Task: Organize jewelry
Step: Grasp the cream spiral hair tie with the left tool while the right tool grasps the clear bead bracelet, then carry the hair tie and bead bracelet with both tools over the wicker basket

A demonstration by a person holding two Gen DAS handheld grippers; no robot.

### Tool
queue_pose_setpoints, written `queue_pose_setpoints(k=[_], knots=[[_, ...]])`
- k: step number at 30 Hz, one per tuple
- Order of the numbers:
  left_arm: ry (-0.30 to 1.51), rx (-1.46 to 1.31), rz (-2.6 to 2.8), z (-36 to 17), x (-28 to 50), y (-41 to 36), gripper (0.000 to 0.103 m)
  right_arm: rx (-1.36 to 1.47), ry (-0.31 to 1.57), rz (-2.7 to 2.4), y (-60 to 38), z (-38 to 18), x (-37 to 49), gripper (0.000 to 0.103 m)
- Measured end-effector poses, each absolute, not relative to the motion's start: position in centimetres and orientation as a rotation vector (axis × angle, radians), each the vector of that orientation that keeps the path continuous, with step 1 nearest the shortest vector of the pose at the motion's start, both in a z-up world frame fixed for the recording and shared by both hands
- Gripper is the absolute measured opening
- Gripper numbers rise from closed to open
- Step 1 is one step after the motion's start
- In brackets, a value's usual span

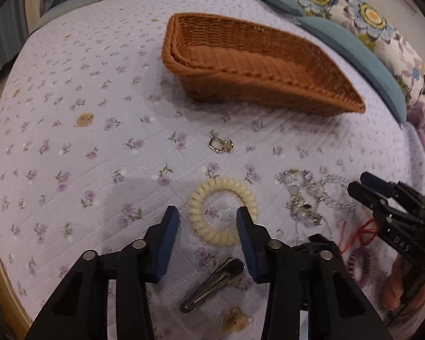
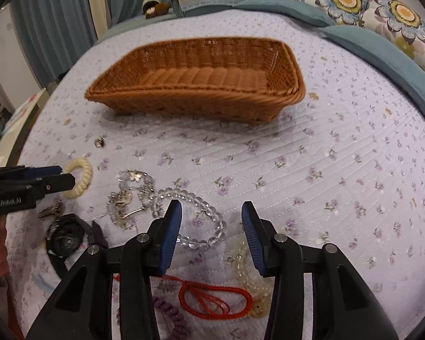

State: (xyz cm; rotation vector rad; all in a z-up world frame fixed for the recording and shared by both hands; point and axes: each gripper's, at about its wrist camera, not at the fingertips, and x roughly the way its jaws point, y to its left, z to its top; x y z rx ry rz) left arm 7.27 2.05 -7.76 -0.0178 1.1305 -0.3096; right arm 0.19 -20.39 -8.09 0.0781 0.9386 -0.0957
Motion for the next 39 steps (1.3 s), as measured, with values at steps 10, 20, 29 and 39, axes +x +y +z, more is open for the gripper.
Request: queue_pose_setpoints(k=[10,20,29,39], knots=[[1.071,0.078,-0.255,-8.5,7.5,-0.7,0.020,0.021,0.970,-0.107,-19.7,-9.4,1.5,0.020],[1.009,0.025,-0.254,-7.6,7.5,-0.3,0.011,0.039,0.909,-0.091,-19.7,-8.0,0.5,0.012],[0.870,-0.016,-0.260,-2.9,6.2,0.6,0.011,0.072,0.770,-0.040,-18.6,-3.3,-1.0,0.011],[0.754,0.018,-0.283,2.4,10.0,-1.5,0.011,0.104,0.638,-0.018,-19.7,3.3,1.3,0.011]])
